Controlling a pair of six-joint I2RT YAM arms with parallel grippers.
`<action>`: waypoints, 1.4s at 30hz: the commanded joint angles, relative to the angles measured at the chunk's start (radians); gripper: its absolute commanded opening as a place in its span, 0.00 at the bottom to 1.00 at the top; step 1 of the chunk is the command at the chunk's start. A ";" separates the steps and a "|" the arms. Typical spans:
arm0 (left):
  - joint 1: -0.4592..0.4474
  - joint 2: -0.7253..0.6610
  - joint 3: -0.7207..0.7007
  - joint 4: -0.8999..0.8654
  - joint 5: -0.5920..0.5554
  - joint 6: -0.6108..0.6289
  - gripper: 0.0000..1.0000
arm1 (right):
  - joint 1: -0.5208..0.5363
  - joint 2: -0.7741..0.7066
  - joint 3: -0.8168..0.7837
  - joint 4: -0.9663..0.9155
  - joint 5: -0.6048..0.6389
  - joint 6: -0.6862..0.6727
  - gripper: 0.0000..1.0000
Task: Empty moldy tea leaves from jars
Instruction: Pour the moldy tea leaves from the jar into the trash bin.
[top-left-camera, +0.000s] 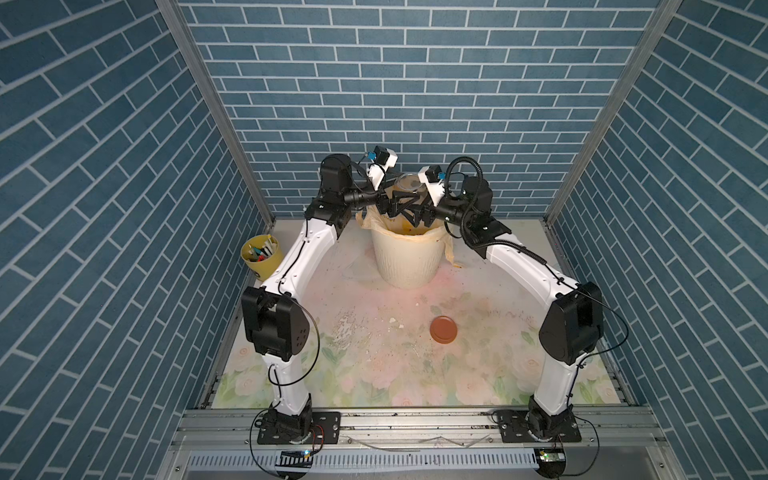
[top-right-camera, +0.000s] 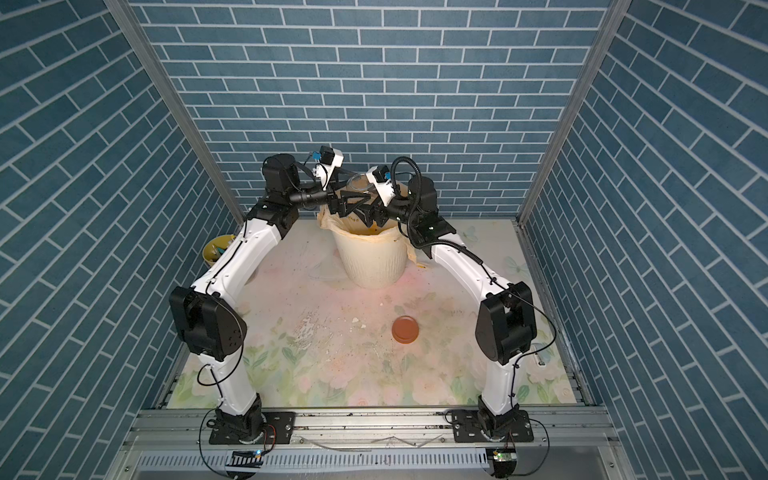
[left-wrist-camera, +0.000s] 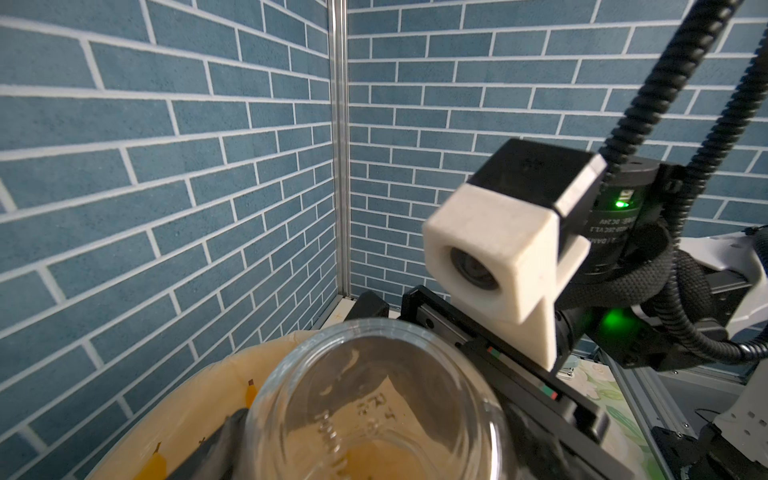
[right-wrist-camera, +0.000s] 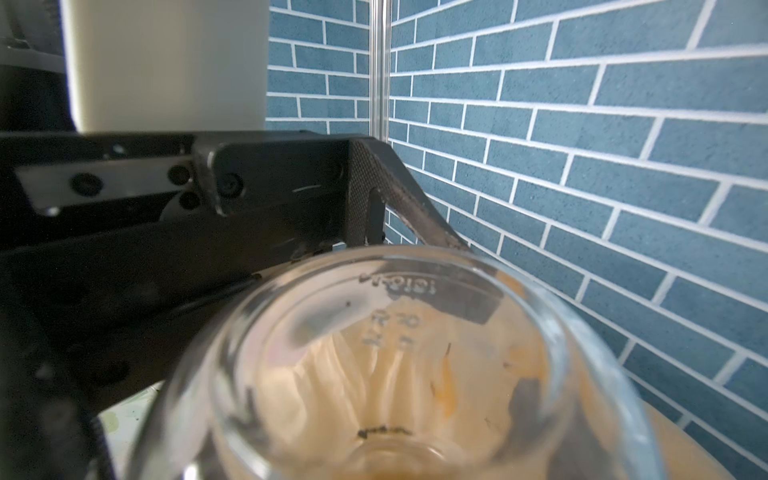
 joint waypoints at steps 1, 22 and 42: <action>-0.012 0.015 0.020 0.029 0.004 -0.018 0.86 | 0.011 -0.057 0.065 0.093 -0.031 -0.036 0.00; -0.014 0.004 -0.036 0.234 0.044 -0.163 0.00 | 0.032 -0.035 0.110 0.015 -0.034 -0.036 0.07; 0.000 -0.018 -0.025 0.205 0.052 -0.149 0.14 | 0.032 -0.079 0.072 -0.095 -0.014 -0.117 0.80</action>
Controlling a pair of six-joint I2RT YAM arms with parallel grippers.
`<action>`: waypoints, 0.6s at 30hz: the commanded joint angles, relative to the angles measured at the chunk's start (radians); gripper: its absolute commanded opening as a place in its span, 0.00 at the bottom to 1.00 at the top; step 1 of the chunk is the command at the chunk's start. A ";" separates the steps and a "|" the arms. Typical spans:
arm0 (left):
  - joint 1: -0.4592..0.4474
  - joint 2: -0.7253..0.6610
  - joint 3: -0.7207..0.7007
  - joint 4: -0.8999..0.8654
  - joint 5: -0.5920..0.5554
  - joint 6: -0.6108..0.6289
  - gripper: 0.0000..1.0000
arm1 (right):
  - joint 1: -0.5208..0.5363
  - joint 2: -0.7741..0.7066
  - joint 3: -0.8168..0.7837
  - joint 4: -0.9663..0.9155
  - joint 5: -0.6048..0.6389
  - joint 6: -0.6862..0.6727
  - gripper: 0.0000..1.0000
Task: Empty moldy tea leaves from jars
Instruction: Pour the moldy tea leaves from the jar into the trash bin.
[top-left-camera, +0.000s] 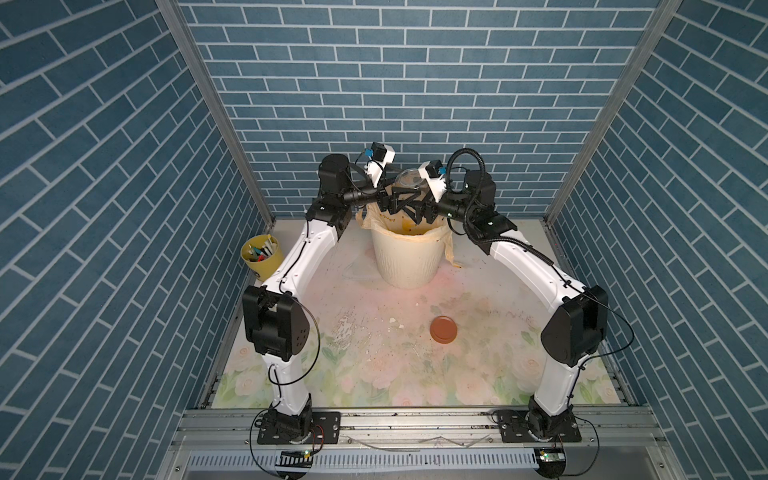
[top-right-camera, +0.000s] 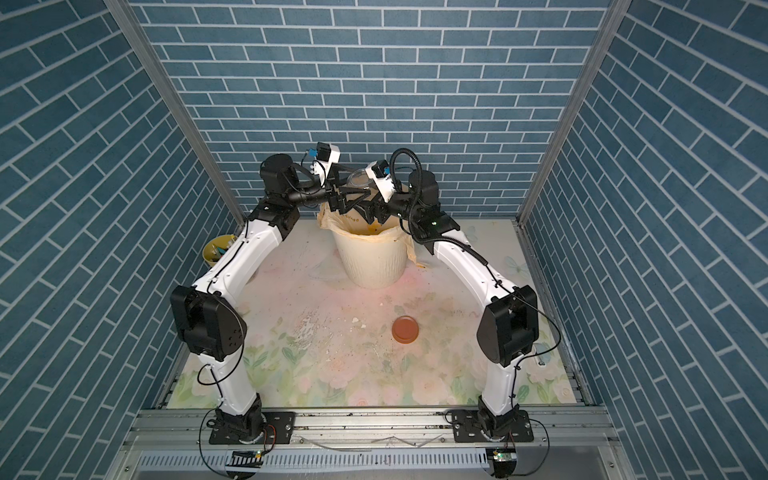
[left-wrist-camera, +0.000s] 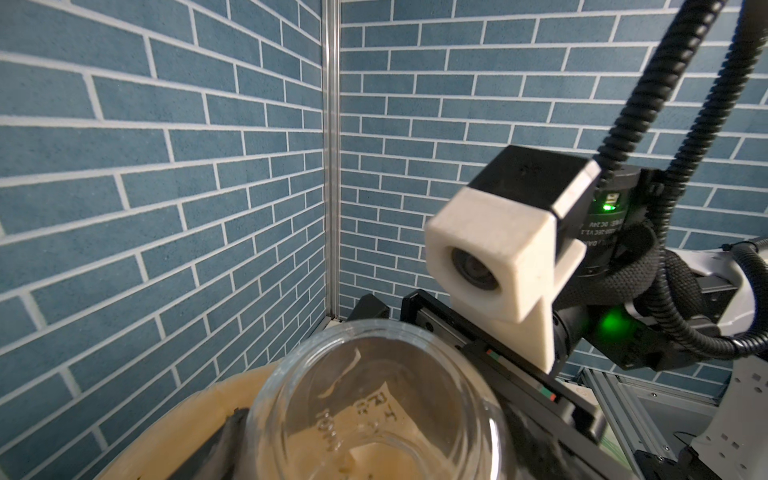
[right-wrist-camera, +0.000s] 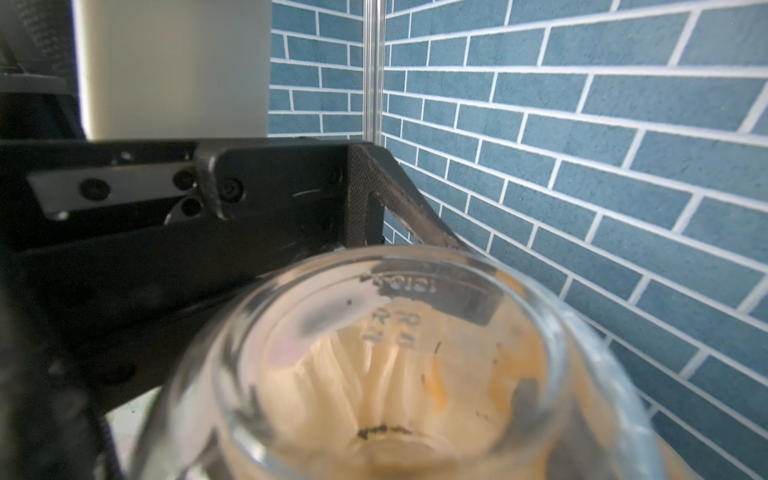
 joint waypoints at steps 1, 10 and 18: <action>0.000 -0.018 0.002 0.057 0.019 -0.024 0.16 | 0.027 -0.059 0.000 0.046 -0.052 -0.072 0.79; -0.001 -0.013 0.002 0.081 0.043 -0.045 0.38 | 0.028 -0.057 -0.003 0.049 -0.067 -0.085 0.78; 0.003 -0.022 -0.003 0.103 0.049 -0.053 0.00 | 0.029 -0.050 0.010 0.005 -0.061 -0.090 0.89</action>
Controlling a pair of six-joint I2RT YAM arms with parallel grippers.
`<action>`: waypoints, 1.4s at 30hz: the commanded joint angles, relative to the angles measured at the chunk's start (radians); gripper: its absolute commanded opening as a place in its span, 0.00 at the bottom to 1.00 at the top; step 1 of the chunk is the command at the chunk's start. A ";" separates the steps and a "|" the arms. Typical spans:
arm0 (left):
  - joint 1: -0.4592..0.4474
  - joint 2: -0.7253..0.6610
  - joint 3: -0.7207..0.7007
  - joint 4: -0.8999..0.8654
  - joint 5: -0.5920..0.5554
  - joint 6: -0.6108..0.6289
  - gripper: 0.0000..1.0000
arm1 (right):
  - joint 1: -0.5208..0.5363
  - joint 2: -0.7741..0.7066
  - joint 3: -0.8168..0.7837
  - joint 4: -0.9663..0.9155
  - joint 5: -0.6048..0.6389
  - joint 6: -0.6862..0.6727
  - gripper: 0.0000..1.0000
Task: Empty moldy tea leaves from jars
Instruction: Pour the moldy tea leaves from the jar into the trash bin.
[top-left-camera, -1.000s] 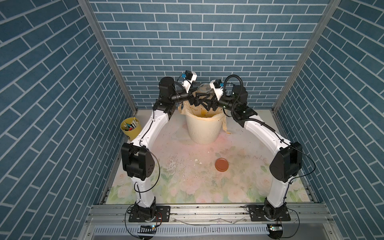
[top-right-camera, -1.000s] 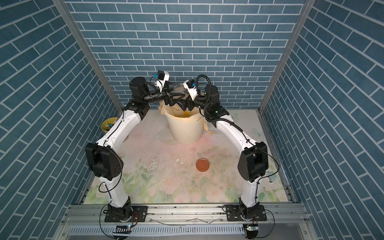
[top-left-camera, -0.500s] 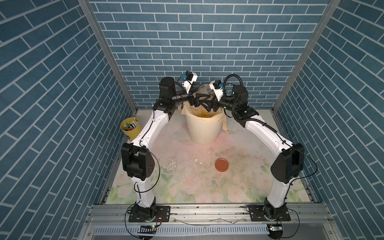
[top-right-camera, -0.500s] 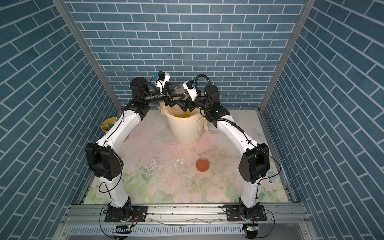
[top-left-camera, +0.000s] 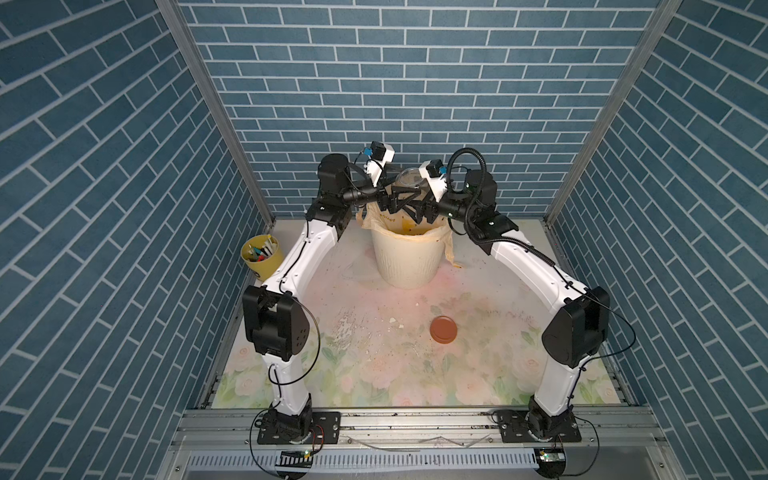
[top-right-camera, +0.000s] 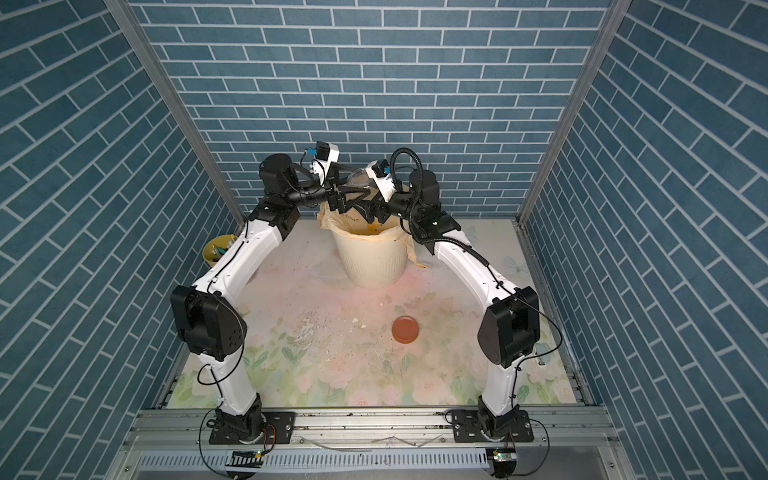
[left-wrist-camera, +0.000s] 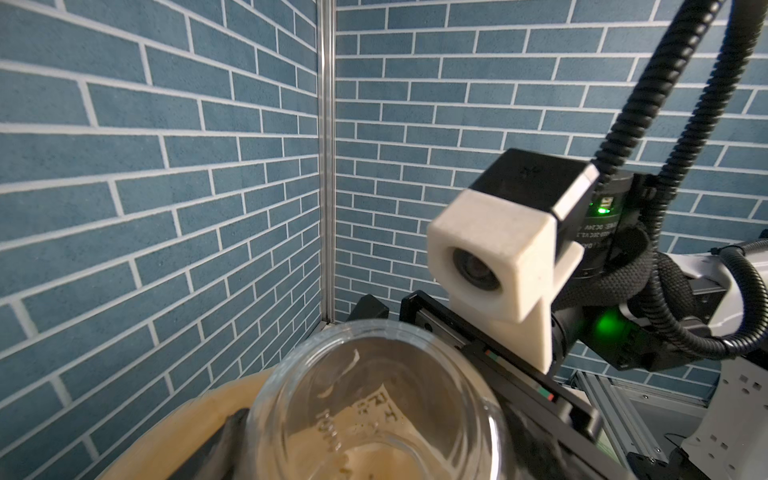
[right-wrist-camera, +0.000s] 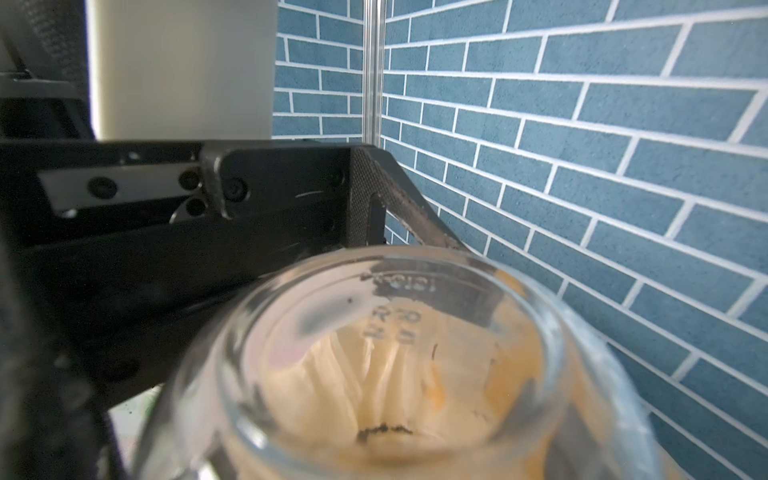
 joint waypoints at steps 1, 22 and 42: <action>0.001 -0.022 -0.002 0.078 0.033 -0.024 0.00 | 0.028 -0.043 0.014 0.000 -0.063 -0.083 0.98; 0.035 -0.045 -0.019 0.139 -0.075 -0.019 0.00 | -0.004 -0.093 -0.016 -0.103 0.041 -0.040 0.99; -0.004 0.000 0.206 -0.329 -0.244 0.242 0.00 | -0.043 -0.358 -0.282 -0.054 0.238 -0.005 0.99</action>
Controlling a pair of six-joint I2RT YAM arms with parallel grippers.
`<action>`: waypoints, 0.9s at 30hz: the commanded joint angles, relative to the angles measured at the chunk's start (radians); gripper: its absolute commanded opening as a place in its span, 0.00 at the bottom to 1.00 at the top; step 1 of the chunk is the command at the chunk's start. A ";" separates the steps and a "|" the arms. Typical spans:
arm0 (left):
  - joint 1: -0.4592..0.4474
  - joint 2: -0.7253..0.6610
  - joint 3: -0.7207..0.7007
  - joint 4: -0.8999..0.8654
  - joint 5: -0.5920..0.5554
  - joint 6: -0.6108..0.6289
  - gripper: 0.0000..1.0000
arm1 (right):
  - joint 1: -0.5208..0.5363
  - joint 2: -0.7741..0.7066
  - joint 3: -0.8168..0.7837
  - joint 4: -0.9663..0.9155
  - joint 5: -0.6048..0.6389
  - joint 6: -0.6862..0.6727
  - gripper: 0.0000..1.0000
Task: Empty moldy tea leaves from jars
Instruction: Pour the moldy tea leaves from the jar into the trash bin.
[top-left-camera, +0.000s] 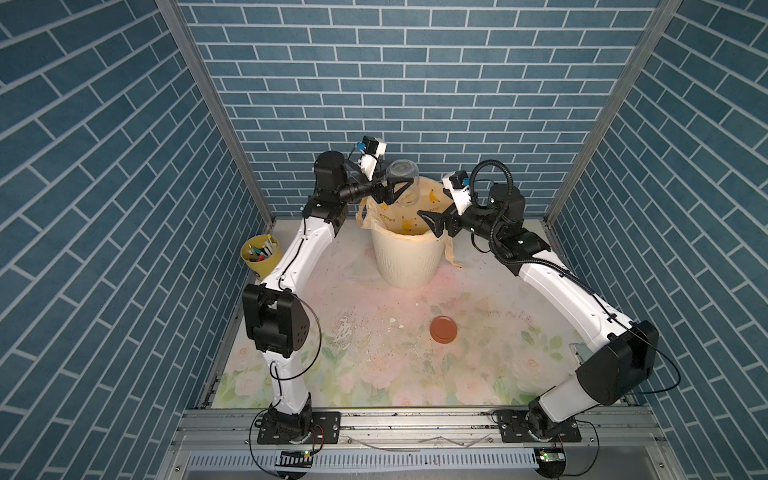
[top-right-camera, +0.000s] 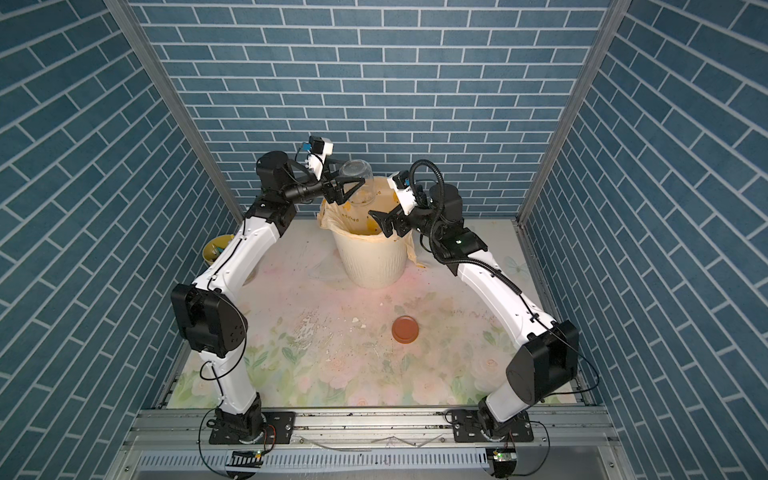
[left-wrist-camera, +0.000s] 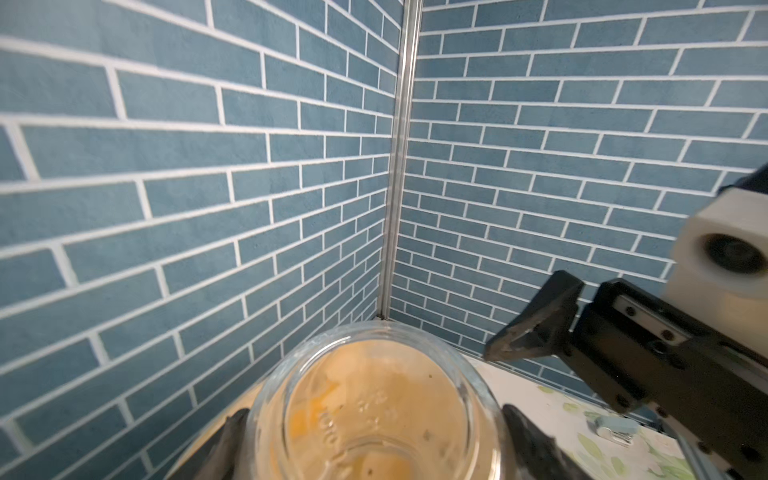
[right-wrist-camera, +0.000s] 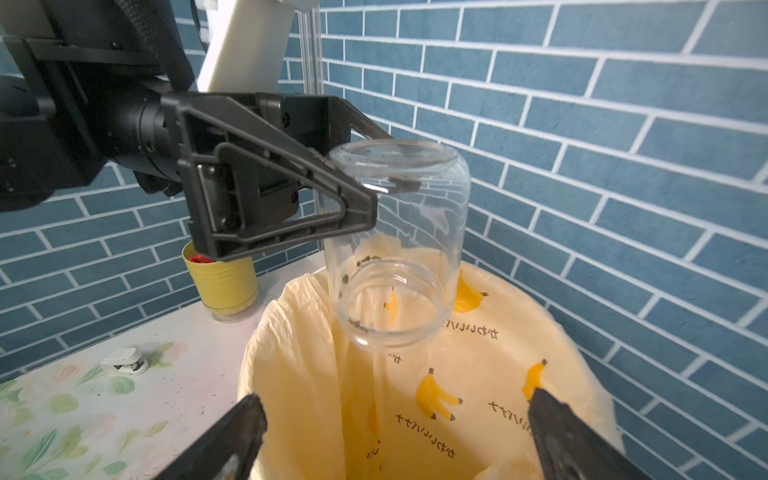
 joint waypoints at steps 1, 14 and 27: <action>-0.041 -0.028 0.093 -0.261 -0.098 0.231 0.00 | -0.008 -0.066 -0.019 0.033 0.045 0.011 0.99; -0.080 0.244 0.526 -0.652 -0.287 0.170 0.00 | -0.014 -0.134 -0.095 0.042 0.072 0.024 0.99; -0.080 0.204 0.445 -0.635 -0.324 0.115 0.00 | -0.016 -0.155 -0.120 0.034 0.070 0.027 0.99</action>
